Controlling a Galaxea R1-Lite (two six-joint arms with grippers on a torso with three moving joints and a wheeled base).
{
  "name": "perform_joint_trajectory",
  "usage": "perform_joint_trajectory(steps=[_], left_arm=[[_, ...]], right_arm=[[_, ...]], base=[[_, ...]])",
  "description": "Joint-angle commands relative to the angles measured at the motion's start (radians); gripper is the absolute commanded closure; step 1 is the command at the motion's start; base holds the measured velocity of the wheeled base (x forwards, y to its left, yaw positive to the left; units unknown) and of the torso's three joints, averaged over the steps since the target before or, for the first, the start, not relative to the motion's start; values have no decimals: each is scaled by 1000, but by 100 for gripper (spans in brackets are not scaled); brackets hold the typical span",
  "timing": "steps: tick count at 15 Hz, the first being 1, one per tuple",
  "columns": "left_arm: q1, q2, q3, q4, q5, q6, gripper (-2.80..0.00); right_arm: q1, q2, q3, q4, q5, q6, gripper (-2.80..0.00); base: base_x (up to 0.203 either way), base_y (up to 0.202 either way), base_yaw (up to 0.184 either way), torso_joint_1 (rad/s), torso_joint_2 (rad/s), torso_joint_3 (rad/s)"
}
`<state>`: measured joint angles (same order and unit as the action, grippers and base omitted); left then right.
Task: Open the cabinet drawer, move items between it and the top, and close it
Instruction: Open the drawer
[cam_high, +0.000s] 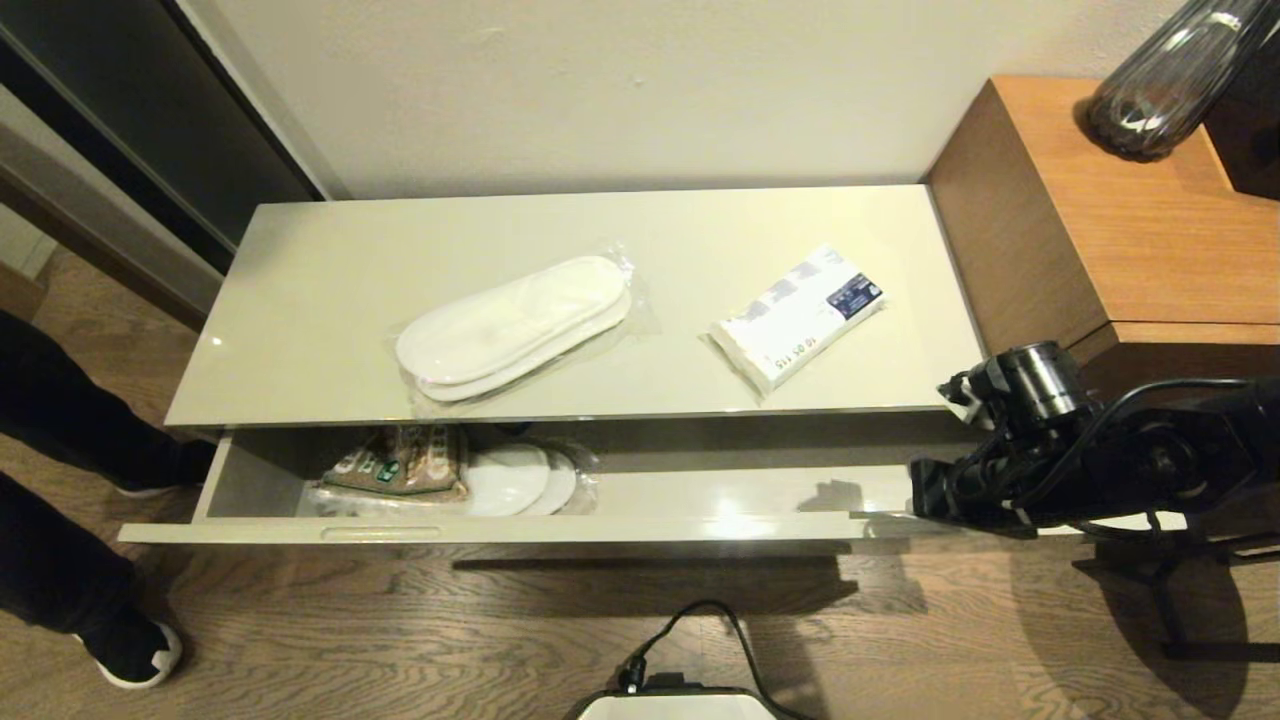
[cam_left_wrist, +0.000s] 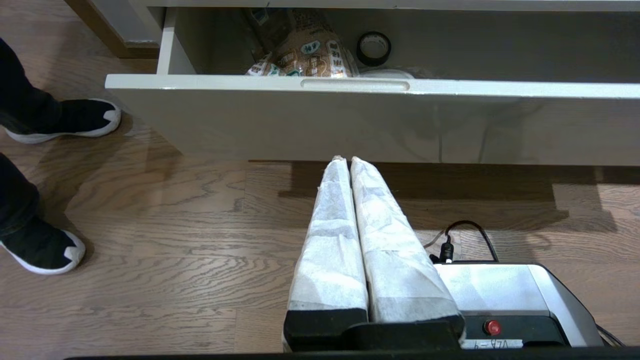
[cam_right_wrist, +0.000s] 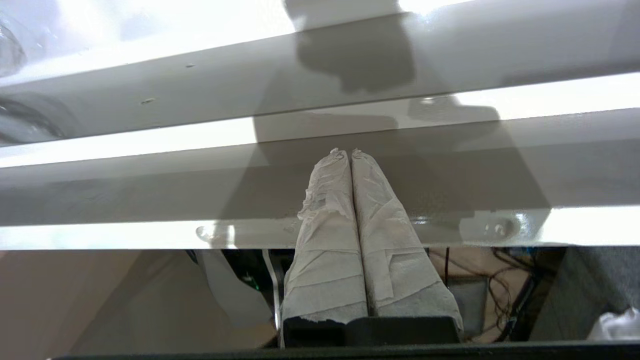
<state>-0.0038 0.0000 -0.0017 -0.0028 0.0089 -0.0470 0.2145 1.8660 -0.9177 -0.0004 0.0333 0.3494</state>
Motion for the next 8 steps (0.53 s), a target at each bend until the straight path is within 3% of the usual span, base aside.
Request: perform_joint_trajectory(steps=[1,8], left_arm=[[1,0,0,0,0,-1,0],[1,0,0,0,0,-1,0]], right_arm=[[1,-7,31,3,-1,3,0],[2,-115,175,1,-1,20,0]], base=[[0,0,0,0,0,0],[0,0,0,0,0,0]])
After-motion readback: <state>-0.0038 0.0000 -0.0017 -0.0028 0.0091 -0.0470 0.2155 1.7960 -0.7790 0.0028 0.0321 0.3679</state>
